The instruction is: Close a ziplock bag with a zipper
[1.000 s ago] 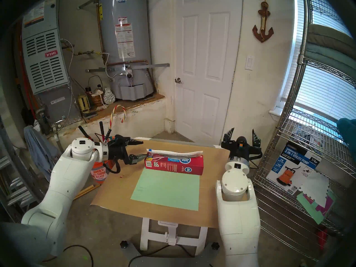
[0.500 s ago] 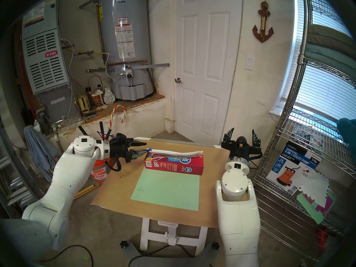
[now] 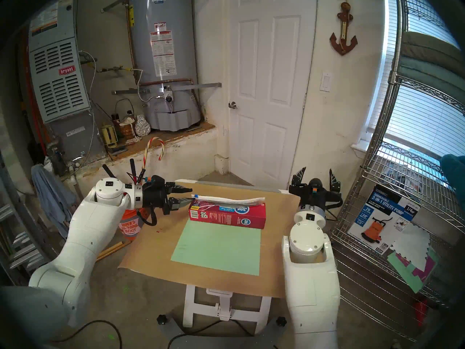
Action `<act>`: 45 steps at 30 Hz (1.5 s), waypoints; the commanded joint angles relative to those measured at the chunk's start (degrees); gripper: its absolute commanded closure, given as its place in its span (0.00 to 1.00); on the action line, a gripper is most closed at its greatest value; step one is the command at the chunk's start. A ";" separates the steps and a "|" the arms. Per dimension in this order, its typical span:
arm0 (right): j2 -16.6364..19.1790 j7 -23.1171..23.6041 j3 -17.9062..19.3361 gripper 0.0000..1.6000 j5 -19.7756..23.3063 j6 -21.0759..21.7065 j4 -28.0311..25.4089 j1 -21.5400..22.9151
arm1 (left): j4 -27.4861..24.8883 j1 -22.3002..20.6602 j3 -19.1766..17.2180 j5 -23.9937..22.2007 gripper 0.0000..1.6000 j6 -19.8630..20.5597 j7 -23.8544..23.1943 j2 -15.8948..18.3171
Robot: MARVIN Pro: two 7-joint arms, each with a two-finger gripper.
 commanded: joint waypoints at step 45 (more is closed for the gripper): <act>0.02 -0.01 -0.08 0.00 0.00 -0.13 -1.27 0.59 | 3.22 -2.40 -0.35 0.22 0.80 -2.35 0.09 -1.98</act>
